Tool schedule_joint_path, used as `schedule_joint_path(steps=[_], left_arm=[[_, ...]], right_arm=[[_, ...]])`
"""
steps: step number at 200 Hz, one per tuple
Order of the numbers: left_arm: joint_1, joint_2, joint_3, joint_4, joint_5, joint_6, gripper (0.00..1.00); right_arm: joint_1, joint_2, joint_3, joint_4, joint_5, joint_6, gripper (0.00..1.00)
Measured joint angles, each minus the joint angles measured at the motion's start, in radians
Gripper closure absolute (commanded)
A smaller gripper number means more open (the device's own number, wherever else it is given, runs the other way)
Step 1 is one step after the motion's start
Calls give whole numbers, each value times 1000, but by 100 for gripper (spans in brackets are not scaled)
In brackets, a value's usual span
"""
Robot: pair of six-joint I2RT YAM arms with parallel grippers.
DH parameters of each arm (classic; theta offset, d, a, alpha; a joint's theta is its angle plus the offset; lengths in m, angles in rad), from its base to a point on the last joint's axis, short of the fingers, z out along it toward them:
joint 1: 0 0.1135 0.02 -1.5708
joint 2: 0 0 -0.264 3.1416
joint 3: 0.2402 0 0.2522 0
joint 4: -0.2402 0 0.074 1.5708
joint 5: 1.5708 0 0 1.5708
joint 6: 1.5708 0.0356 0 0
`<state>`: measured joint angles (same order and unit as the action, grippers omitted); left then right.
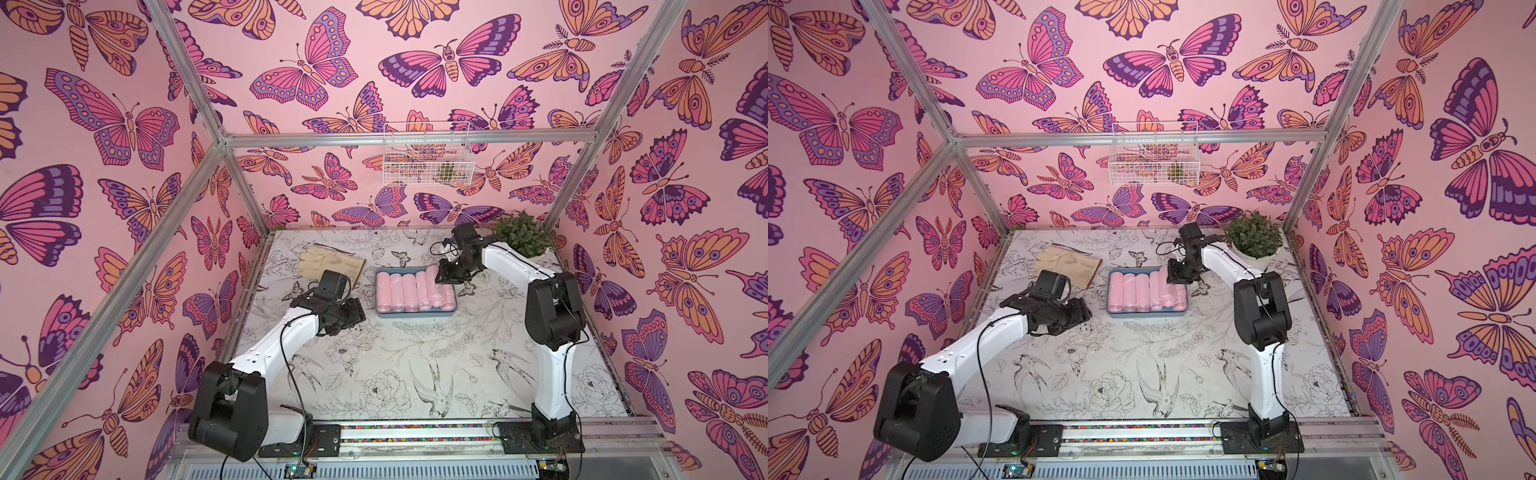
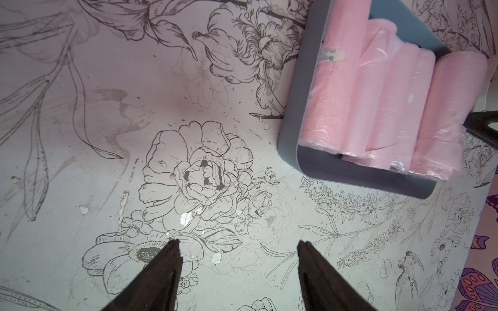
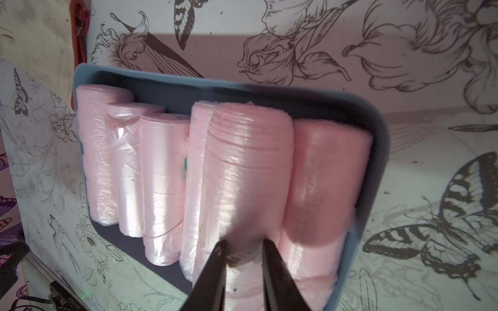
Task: Put the roll of trash bags into the storage box
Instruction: Place the roll of trash bags in the storage box.
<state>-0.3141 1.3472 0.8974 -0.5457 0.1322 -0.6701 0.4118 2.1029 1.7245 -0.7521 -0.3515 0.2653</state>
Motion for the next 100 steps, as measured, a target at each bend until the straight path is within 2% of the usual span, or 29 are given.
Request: schedule_joint_path(steps=[58, 82, 100], left_arm=[[21, -65, 0, -1, -110, 44, 25], [39, -110, 1, 10, -189, 101, 23], [56, -143, 0, 44, -270, 168, 22]], right_arm=[[-24, -69, -2, -32, 11, 4, 71], [-48, -154, -32, -26, 18, 3, 71], [-81, -259, -128, 18, 33, 3, 71]])
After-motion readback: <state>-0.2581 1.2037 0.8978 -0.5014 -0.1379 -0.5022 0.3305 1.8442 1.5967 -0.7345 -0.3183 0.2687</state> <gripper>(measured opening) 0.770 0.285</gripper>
